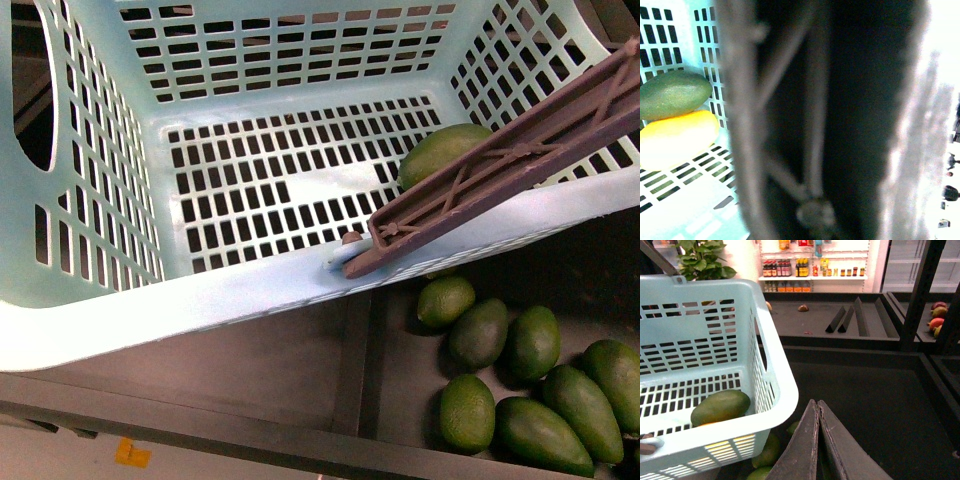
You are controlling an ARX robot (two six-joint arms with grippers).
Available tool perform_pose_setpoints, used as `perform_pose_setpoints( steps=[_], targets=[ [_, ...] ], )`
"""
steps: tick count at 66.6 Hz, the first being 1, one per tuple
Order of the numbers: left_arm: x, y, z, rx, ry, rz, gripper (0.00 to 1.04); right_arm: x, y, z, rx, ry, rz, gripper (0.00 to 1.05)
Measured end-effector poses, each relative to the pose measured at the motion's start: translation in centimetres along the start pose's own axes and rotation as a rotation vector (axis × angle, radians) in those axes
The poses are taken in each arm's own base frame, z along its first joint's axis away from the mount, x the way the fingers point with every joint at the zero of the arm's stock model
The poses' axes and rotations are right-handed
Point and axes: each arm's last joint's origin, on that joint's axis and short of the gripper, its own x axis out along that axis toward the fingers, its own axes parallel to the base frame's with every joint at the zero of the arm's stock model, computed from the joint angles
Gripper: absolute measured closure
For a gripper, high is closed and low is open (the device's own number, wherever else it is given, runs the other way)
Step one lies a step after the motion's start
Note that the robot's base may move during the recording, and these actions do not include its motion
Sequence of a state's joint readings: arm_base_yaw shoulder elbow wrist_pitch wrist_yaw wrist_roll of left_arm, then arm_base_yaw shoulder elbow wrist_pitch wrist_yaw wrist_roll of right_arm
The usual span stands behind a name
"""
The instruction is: Pick mango and avocado into basket
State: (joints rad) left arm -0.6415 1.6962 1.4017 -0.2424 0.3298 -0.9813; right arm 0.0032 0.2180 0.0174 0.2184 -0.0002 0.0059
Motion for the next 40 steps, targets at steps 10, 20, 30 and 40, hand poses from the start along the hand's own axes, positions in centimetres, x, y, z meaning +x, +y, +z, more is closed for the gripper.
perform_pose_setpoints(
  steps=[10, 20, 30, 40],
  targets=[
    [0.0, 0.0, 0.0, 0.000, 0.000, 0.000, 0.92, -0.2, 0.0, 0.0, 0.000, 0.000, 0.000, 1.03],
    [0.0, 0.0, 0.0, 0.000, 0.001, -0.001, 0.92, -1.2, 0.0, -0.4, 0.000, 0.019, -0.001, 1.03],
    [0.0, 0.0, 0.0, 0.000, 0.002, -0.001, 0.92, -1.4, 0.0, -0.3, 0.000, 0.006, -0.001, 1.03],
    [0.0, 0.0, 0.0, 0.002, 0.000, 0.000, 0.92, -1.4, 0.0, -0.3, -0.002, 0.005, -0.001, 0.85]
  ],
)
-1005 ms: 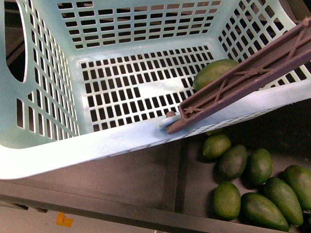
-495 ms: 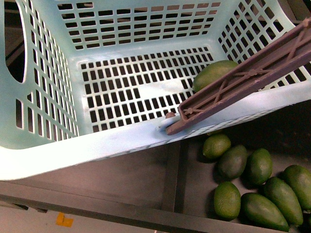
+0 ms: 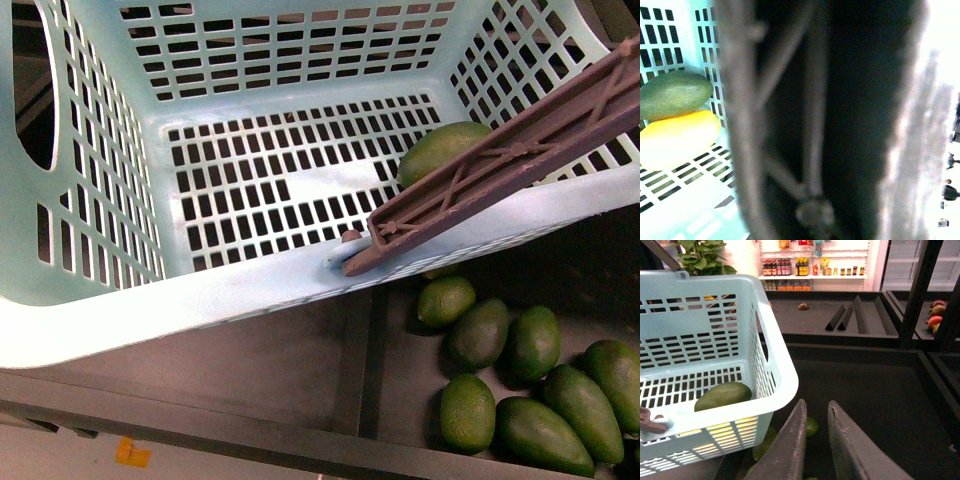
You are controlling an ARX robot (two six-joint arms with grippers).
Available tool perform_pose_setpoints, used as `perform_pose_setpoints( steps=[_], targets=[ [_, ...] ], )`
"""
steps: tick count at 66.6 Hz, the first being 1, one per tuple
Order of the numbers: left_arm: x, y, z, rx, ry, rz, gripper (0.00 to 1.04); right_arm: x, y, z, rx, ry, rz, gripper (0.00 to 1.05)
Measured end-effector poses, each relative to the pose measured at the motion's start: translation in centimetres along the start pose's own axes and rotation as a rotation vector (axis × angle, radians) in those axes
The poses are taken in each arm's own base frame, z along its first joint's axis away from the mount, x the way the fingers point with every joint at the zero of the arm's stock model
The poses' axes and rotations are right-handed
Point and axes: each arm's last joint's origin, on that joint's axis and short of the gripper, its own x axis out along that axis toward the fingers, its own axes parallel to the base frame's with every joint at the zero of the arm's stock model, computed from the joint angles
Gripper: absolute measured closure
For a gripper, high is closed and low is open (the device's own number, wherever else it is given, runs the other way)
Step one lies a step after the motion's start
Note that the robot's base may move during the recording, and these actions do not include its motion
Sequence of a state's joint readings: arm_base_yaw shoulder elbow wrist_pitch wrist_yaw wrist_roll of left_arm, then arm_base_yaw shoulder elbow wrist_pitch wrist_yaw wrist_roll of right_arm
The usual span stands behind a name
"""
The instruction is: Pick mango and avocado into basket
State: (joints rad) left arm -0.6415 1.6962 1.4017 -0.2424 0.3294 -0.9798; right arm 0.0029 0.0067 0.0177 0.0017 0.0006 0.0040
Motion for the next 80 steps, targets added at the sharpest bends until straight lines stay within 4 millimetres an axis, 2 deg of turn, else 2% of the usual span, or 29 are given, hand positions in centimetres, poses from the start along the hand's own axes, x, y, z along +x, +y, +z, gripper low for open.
perform_pose_setpoints(
  steps=[4, 10, 32, 47, 50, 56, 58, 69, 80],
  targets=[
    [0.0, 0.0, 0.0, -0.001, 0.000, 0.000, 0.92, 0.0, 0.0, 0.0, 0.000, 0.000, 0.000, 0.77],
    [0.0, 0.0, 0.0, -0.001, 0.000, 0.000, 0.92, 0.0, 0.0, 0.0, 0.000, 0.000, 0.000, 0.58],
    [0.0, 0.0, 0.0, -0.001, 0.001, 0.000, 0.92, 0.0, 0.0, 0.0, 0.000, 0.000, 0.000, 0.07],
    [0.0, 0.0, 0.0, -0.001, -0.007, 0.004, 0.92, 0.0, 0.0, 0.0, 0.000, 0.000, 0.000, 0.09],
    [0.3, 0.0, -0.1, -0.039, -0.103, 0.019, 0.92, 0.0, 0.0, 0.0, 0.000, 0.000, 0.000, 0.09],
    [0.7, 0.5, 0.0, -0.224, -0.394, 0.074, 0.92, 0.0, 0.0, 0.0, 0.000, 0.000, 0.003, 0.09],
    [0.6, 0.7, 0.2, -0.252, -0.435, 0.084, 0.92, 0.0, 0.0, 0.0, 0.000, 0.000, 0.002, 0.09],
    [-0.6, 2.8, 3.0, -0.342, -0.552, 0.111, 0.92, 0.0, 0.0, 0.0, 0.000, 0.000, -0.001, 0.09],
    [-0.6, 6.4, 4.7, -0.423, -0.573, 0.135, 0.92, 0.0, 0.0, 0.0, 0.000, 0.000, 0.000, 0.09]
  ],
)
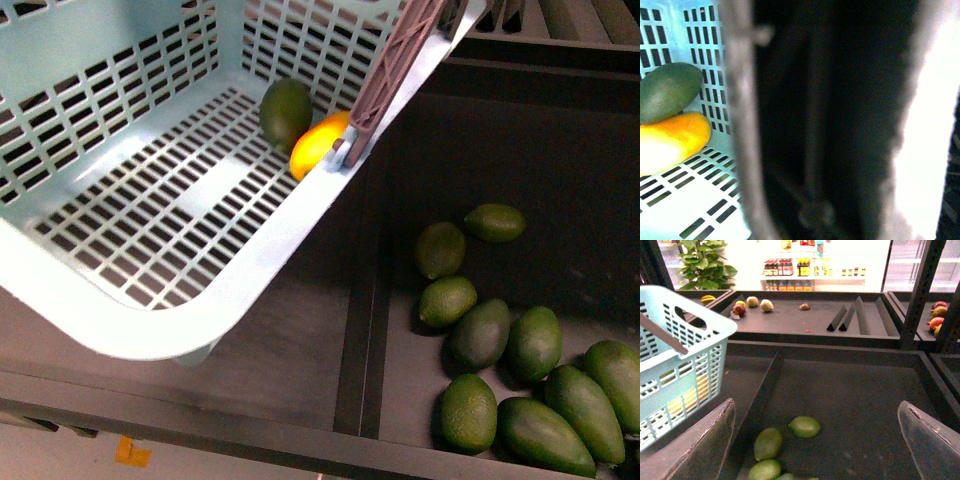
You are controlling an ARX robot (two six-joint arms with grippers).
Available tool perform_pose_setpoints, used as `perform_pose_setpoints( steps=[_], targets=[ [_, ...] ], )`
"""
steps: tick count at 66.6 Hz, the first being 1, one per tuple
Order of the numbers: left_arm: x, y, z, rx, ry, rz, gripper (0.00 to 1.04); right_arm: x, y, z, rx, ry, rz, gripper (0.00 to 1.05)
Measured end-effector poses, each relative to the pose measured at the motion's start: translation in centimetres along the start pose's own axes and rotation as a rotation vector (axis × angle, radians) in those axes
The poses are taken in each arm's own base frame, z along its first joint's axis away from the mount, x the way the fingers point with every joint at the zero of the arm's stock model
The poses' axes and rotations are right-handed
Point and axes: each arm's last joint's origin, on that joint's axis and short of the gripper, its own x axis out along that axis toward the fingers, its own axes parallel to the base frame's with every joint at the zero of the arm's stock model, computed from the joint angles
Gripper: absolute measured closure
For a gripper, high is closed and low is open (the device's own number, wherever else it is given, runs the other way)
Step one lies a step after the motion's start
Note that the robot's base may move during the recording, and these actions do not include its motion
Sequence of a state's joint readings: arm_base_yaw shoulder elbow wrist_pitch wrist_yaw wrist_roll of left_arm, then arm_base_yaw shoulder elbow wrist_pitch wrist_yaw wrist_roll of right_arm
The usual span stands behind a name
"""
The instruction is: Pick mango and avocado into basket
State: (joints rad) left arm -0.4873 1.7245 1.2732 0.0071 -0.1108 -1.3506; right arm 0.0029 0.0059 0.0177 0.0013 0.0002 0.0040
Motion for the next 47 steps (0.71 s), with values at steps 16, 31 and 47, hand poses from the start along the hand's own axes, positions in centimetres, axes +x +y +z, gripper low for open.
perform_pose_setpoints(
  steps=[16, 31, 47],
  targets=[
    [6.0, 4.4, 3.4, -0.133, -0.034, 0.110, 0.92, 0.0, 0.0, 0.0, 0.000, 0.000, -0.001, 0.09],
    [12.3, 4.7, 8.2, -0.229, -0.165, 0.098, 0.92, 0.0, 0.0, 0.0, 0.000, 0.000, -0.002, 0.09],
    [17.2, 5.4, 10.0, -0.293, -0.200, 0.097, 0.92, 0.0, 0.0, 0.0, 0.000, 0.000, -0.001, 0.09]
  ],
)
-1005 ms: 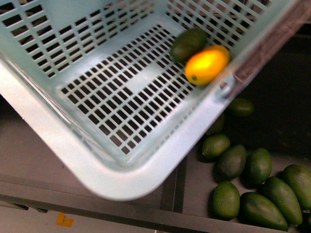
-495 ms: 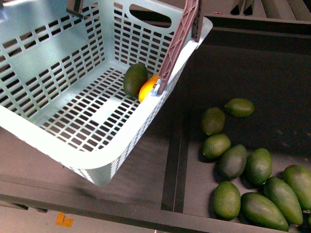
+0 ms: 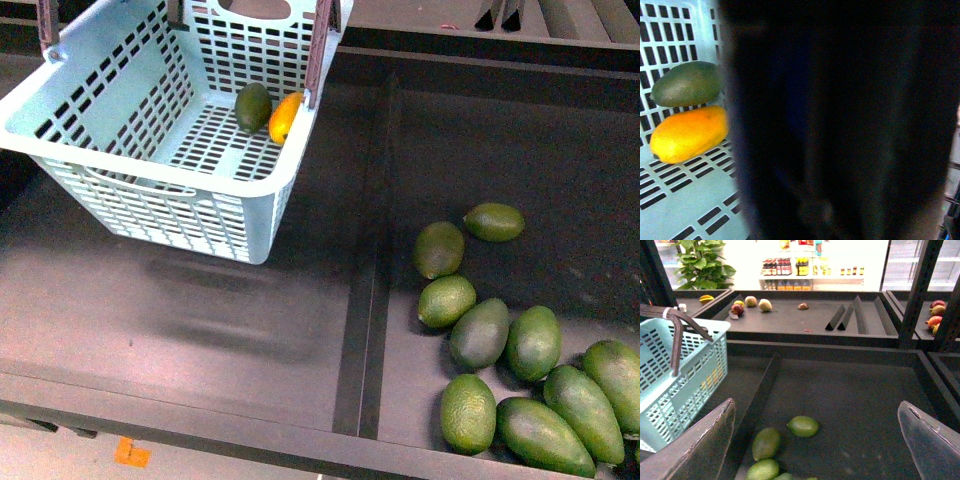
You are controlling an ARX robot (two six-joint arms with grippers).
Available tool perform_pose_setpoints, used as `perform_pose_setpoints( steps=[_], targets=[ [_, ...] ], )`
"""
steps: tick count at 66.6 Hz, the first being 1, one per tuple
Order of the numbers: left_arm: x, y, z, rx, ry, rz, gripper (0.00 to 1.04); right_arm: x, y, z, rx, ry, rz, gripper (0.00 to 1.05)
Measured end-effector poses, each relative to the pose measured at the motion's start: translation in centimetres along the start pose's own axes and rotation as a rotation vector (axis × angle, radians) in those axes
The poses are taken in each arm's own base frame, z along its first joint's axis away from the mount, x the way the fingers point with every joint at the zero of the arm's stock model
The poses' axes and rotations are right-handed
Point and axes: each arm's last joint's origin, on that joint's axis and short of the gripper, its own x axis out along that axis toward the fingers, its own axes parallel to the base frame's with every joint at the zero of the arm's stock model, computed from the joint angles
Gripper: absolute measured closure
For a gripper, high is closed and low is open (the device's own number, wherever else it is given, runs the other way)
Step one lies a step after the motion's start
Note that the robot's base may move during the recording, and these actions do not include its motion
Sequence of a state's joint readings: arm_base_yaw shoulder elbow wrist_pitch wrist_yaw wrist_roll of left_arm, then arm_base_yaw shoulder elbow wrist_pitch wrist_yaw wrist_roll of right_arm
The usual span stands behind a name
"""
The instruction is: Pick mango and avocado into basket
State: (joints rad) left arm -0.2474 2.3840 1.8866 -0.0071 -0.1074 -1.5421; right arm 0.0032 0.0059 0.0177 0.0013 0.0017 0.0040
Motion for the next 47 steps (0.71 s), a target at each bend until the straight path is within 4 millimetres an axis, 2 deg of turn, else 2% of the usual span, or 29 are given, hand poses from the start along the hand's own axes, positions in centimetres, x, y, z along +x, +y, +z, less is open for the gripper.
perform_pose_setpoints(
  steps=[8, 14, 28, 35, 39, 45, 47],
  targets=[
    [1.5, 2.0, -0.2, -0.036, -0.001, 0.045, 0.92, 0.0, 0.0, 0.0, 0.000, 0.000, 0.000, 0.09],
    [1.9, 3.3, -0.3, -0.038, 0.008, 0.067, 0.92, 0.0, 0.0, 0.0, 0.000, 0.000, 0.000, 0.09],
    [0.8, 5.2, -0.3, -0.033, 0.020, 0.080, 0.92, 0.0, 0.0, 0.0, 0.000, -0.001, 0.000, 0.09],
    [-0.1, 6.0, -0.3, -0.025, 0.020, 0.098, 0.75, 0.0, 0.0, 0.0, 0.000, -0.001, 0.000, 0.09],
    [-1.1, 6.4, -0.1, -0.021, 0.006, 0.110, 0.59, 0.0, 0.0, 0.0, 0.000, -0.001, 0.000, 0.09],
    [-4.0, 5.6, 0.6, -0.029, -0.025, 0.074, 0.33, 0.0, 0.0, 0.0, 0.000, -0.001, 0.000, 0.09],
    [-4.7, 5.4, 0.8, -0.030, -0.032, 0.064, 0.29, 0.0, 0.0, 0.0, 0.000, -0.001, 0.000, 0.09]
  ],
)
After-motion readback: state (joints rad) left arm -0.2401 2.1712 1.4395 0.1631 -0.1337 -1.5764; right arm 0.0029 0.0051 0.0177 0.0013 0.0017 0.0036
